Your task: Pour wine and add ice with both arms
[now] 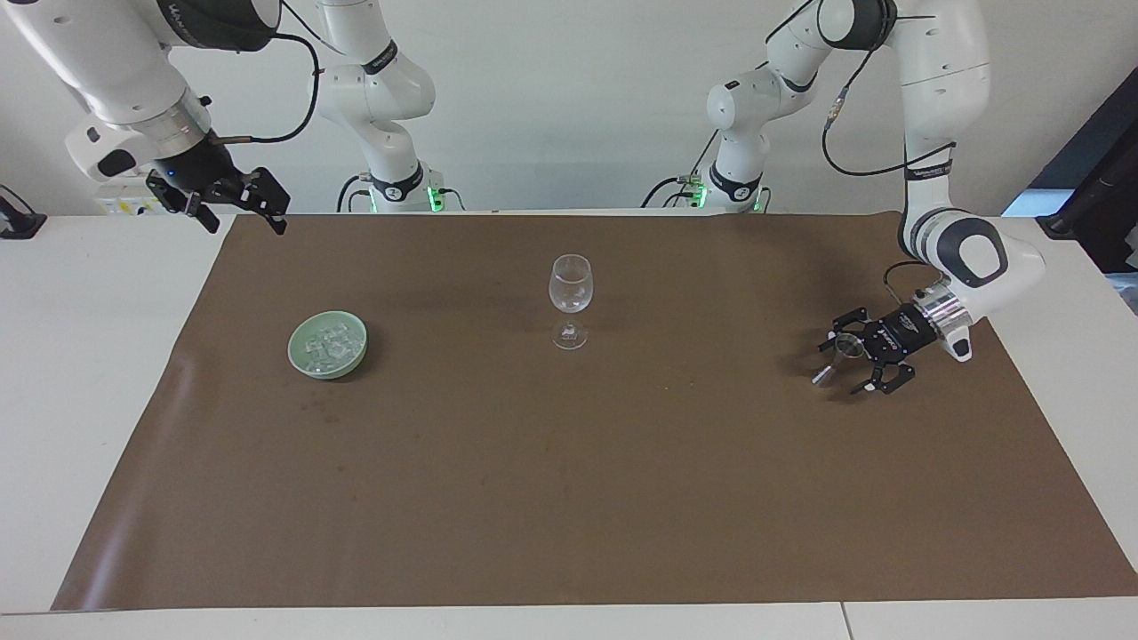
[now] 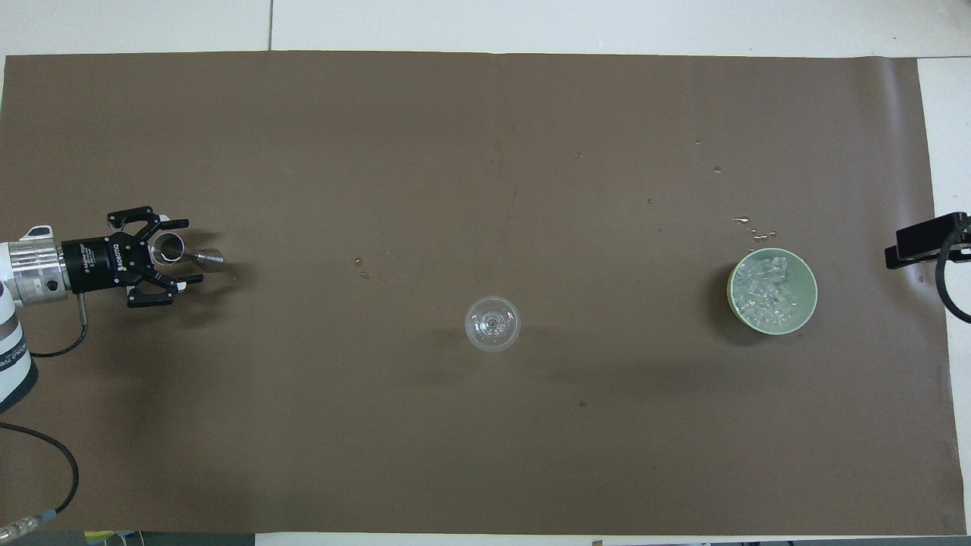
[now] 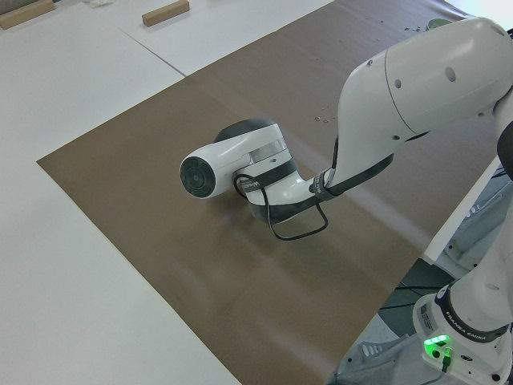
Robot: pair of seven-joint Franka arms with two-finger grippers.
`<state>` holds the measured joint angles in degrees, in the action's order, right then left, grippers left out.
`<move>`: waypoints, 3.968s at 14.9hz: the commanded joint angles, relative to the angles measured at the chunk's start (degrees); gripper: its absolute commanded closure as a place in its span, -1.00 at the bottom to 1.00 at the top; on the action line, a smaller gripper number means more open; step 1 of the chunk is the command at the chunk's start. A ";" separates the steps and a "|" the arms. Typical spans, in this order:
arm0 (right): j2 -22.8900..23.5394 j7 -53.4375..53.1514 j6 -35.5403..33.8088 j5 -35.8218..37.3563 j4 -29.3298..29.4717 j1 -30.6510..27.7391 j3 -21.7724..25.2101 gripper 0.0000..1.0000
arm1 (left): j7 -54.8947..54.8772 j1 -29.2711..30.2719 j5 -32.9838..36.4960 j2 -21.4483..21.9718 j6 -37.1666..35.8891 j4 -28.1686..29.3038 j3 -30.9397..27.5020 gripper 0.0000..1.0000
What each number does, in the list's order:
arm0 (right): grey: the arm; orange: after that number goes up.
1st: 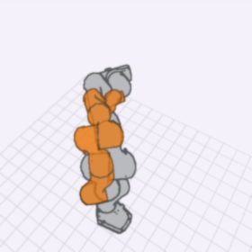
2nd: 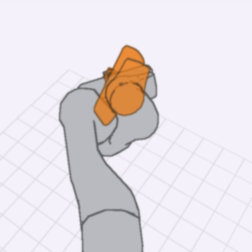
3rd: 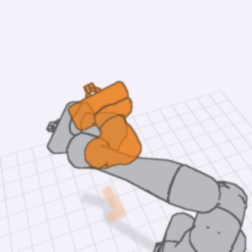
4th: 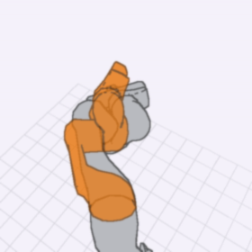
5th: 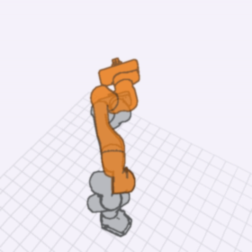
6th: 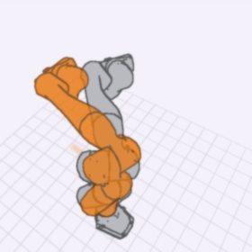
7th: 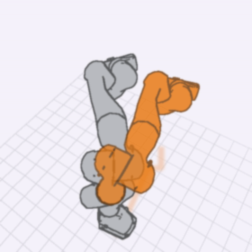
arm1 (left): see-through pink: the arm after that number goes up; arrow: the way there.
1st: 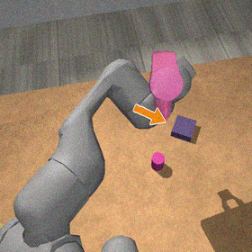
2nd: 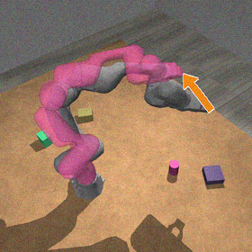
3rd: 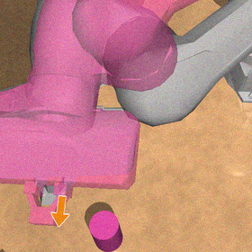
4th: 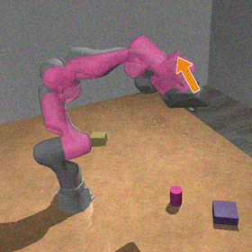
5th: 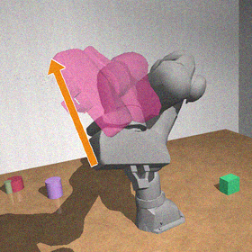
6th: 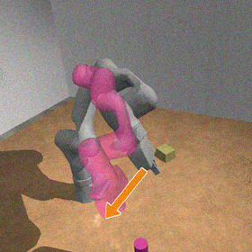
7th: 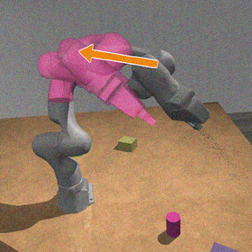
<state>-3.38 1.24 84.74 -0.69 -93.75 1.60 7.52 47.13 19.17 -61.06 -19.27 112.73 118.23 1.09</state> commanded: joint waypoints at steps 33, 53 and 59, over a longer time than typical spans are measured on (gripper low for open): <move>-1.10 -0.63 -0.28 -0.19 -0.99 -0.63 -0.40 -1.00 | 35.03 -42.11 14.11 25.07 2.75 3.50 0.32 1.00; -1.10 -0.63 -0.28 -0.19 -0.99 -0.63 -0.40 -1.00 | 61.58 -57.84 57.61 21.90 12.33 -1.78 1.20 1.00; -1.10 -0.63 -0.19 -0.19 -1.08 -0.63 -0.40 -1.00 | 67.10 -60.39 69.12 21.90 14.08 -1.86 1.46 1.00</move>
<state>-3.38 1.24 84.75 -0.69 -93.75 1.60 7.52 110.13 -39.98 3.48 3.10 125.17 117.25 2.85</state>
